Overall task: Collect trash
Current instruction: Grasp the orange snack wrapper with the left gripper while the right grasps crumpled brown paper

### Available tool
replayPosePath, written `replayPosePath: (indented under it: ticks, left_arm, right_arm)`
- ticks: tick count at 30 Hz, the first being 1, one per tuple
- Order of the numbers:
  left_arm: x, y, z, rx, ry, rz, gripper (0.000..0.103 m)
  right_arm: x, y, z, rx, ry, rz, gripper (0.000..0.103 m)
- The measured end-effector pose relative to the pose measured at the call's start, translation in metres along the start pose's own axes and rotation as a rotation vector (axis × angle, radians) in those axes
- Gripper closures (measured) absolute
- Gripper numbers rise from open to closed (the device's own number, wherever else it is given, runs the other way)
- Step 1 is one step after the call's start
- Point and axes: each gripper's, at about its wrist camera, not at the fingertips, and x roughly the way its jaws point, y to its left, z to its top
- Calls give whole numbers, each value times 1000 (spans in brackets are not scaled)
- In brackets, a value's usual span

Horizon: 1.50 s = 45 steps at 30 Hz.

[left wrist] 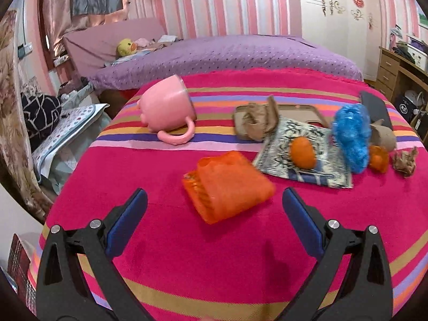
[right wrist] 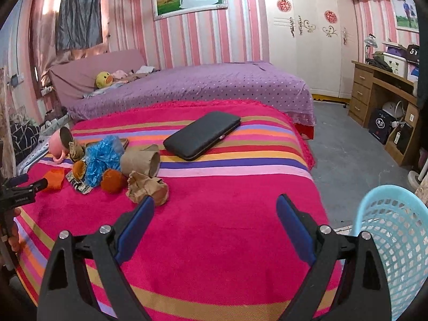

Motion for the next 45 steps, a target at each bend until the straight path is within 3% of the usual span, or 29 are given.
replayPosePath:
  ticks: [7, 10, 12, 14, 16, 17, 20, 29, 36, 37, 39, 40, 42, 44, 45]
  left_arm:
    - [27, 2, 4, -32, 96, -39, 7]
    - [36, -2, 3, -17, 141, -44, 20]
    - [33, -2, 3, -17, 129, -58, 35]
    - [31, -1, 1, -15, 122, -75, 57]
    - [26, 0, 1, -15, 111, -97, 67]
    - [22, 1, 0, -16, 102, -111, 77]
    - [14, 6, -1, -23, 89, -130, 90]
    - [-12, 37, 3, -83, 26, -95, 90]
    - [1, 50, 4, -105, 58, -85, 90]
    - [3, 51, 3, -105, 66, -83, 90]
    - [8, 53, 1, -108, 81, -84, 90]
    - [9, 55, 0, -112, 84, -86, 86]
    - [11, 57, -1, -120, 91, -90, 68]
    - [11, 58, -1, -125, 86, -83, 42]
    - [11, 59, -1, -124, 85, -80, 39]
  right_arm:
    - [13, 21, 5, -19, 16, 6, 13]
    - [16, 27, 6, -32, 23, 4, 13]
    - [18, 29, 5, -38, 31, 4, 13]
    - [19, 30, 3, -45, 38, 2, 13]
    - [19, 30, 1, -47, 45, 4, 13]
    - [20, 30, 1, -48, 48, 5, 13]
    - [19, 31, 0, -55, 50, 7, 13]
    - [23, 44, 1, -66, 53, 31, 13]
    - [39, 74, 4, -96, 82, 63, 14]
    - [43, 79, 5, -111, 87, 56, 15]
    - [51, 86, 7, -142, 107, 38, 35]
    - [57, 88, 8, -149, 125, 33, 41]
    - [66, 88, 6, -142, 165, 43, 56]
    - [70, 86, 5, -130, 187, 48, 57]
    - [69, 85, 6, -122, 182, 55, 58]
